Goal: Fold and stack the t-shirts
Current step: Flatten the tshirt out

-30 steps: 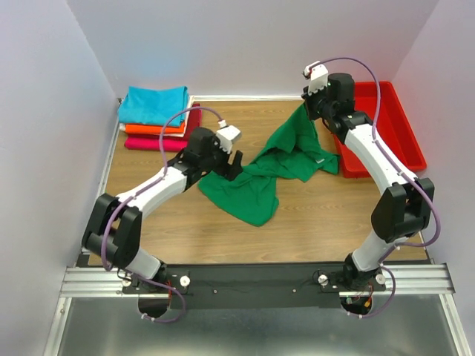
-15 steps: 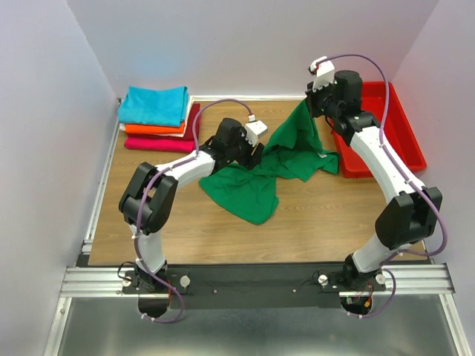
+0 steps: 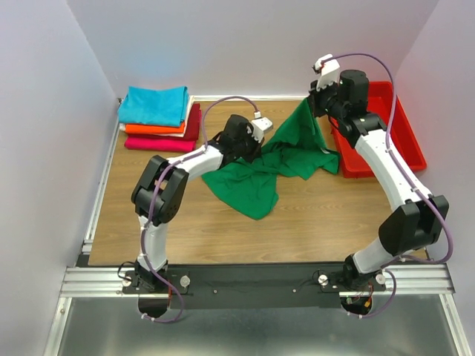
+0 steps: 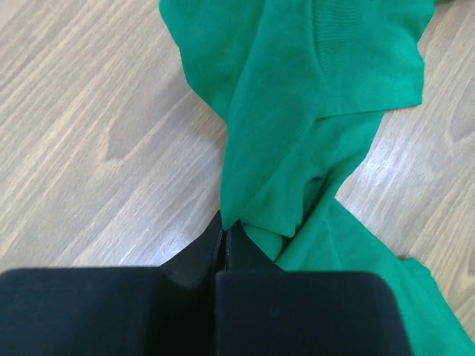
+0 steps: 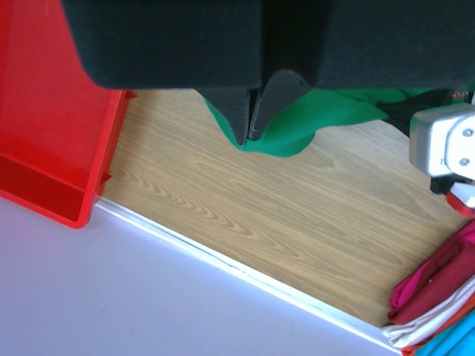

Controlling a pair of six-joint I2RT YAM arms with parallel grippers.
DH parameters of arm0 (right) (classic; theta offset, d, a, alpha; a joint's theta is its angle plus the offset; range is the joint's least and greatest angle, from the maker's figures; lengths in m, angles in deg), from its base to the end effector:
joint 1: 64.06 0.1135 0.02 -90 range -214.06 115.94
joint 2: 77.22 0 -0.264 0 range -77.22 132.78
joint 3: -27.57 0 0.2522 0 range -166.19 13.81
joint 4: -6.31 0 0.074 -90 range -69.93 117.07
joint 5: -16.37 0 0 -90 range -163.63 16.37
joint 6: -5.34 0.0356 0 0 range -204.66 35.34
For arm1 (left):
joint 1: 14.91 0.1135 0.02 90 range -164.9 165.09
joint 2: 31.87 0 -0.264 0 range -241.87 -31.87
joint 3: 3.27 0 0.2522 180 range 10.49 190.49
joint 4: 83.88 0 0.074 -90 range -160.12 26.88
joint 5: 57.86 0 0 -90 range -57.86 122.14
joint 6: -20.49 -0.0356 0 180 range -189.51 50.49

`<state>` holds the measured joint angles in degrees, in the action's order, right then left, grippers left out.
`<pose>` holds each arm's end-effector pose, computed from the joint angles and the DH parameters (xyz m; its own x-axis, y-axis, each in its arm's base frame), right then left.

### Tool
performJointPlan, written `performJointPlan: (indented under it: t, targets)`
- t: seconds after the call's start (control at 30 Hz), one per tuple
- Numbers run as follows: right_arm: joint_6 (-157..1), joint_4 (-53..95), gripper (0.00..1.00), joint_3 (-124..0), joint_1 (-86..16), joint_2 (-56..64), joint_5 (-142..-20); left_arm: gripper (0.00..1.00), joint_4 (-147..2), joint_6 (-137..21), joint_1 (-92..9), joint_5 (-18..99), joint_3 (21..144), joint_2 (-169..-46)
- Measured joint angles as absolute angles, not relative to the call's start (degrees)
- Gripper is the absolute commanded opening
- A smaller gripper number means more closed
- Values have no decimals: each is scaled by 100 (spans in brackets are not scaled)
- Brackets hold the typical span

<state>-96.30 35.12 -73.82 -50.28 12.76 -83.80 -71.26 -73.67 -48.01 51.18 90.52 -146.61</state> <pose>0.3590 0.0945 0.3948 -0.2041 -0.2545 -0.9453 -0.4485 0.8826 -0.1408 0.3754 -0.2586 0.2036 -0.4080 0.3479 -0.8441 0.7756 0.6198 -0.1195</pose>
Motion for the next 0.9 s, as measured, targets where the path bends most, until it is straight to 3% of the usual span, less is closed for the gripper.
performJointPlan:
  t: [0.2,0.47,0.6,0.9]
  targets:
    - [-9859,3812,1,-7439,-5030,937,-8360,0,-7056,-7291,-4740,5033,8783,-14012]
    - [-10714,4378,1,-7933,-5032,-12,-8387,0,-6965,-7341,-4637,4605,8396,-11256]
    - [-11074,4929,1,-8748,-5030,-427,-8664,0,-6951,-7359,-4667,4629,8663,-10189]
    - [-11306,5823,1,-10724,-5314,-965,-9276,0,-6652,-7232,-5236,5059,9194,-9221]
